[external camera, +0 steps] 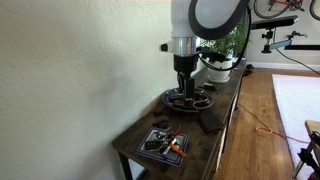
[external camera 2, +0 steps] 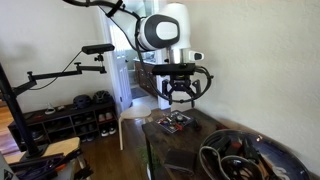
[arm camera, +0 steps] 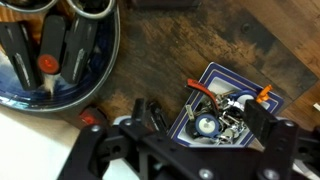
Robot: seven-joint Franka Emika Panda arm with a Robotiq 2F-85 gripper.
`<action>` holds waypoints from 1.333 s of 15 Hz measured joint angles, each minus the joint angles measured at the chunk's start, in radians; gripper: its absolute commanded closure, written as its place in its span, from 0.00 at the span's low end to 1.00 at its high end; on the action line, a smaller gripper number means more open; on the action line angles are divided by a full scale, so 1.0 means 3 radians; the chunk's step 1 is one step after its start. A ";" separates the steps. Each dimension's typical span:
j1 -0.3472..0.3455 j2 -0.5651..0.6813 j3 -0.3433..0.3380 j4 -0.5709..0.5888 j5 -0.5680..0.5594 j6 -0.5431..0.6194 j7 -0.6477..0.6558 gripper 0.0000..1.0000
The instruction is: Put the thing on the table on the metal plate
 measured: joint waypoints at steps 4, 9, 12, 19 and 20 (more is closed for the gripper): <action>0.0006 0.0221 0.0028 0.0140 -0.0072 0.0211 0.0001 0.00; 0.0004 0.0231 0.0031 0.0144 -0.0072 0.0211 0.0001 0.00; 0.0004 0.0234 0.0033 0.0144 -0.0072 0.0211 0.0001 0.00; 0.0004 0.0536 0.0033 0.0399 -0.0236 0.0211 0.0003 0.00; 0.0004 0.0624 0.0033 0.0484 -0.0288 0.0211 0.0003 0.00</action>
